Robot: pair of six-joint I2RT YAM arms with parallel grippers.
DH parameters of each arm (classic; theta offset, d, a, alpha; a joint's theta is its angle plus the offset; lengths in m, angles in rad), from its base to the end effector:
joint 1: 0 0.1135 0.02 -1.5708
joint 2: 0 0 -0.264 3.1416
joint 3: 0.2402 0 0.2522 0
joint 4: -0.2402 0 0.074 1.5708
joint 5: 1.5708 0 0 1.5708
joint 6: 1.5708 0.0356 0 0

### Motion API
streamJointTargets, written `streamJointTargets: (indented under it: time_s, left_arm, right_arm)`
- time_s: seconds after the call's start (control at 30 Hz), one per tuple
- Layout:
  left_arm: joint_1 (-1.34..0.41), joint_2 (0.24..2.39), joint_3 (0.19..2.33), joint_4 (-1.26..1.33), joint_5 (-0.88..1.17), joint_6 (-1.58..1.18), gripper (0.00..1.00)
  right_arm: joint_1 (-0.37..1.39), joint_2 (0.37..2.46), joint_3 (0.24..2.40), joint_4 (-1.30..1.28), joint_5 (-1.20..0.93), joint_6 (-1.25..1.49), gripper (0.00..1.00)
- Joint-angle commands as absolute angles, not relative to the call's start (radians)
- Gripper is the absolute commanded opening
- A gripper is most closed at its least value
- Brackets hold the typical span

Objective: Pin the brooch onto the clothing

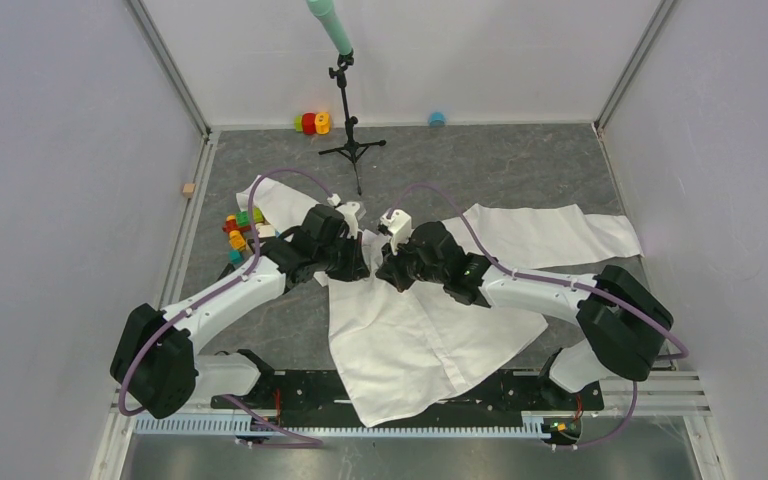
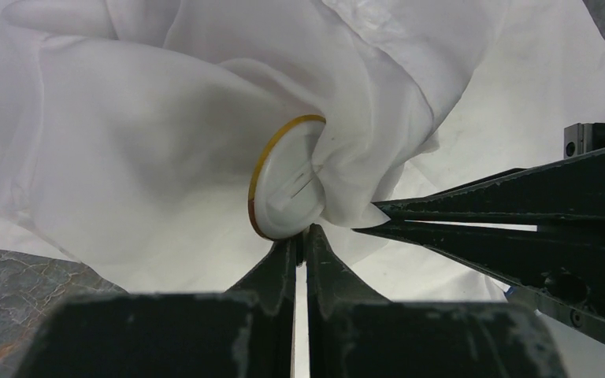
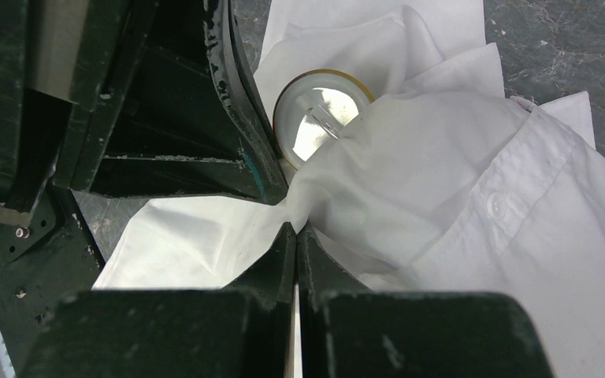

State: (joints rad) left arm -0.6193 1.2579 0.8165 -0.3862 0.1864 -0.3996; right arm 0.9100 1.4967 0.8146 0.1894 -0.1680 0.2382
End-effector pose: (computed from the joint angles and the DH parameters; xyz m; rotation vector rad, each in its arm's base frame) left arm 0.2076 -0.1561 0.2340 0.3640 2.4708 -0.6780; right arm 0.1945 0.2599 0.2173 -0.8196 2.0156 0.8595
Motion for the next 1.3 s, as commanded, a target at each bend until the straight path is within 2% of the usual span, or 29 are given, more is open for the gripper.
streamJointTargets:
  time_s: [0.0,1.07,1.27]
  left_arm:
    - [-0.629,1.259,0.831,-0.322,0.210,-0.461,0.02]
    - [-0.655,1.272,0.824,-0.381,0.057,-0.435,0.02]
    - [-0.657,1.259,0.818,-0.358,0.100,-0.439,0.02]
  right_arm:
    - [0.919,1.513,0.864,0.205,-0.188,0.233,0.00]
    - [0.921,1.479,0.871,0.197,-0.202,0.239,0.00]
    - [0.921,1.498,0.874,0.197,-0.208,0.241,0.00]
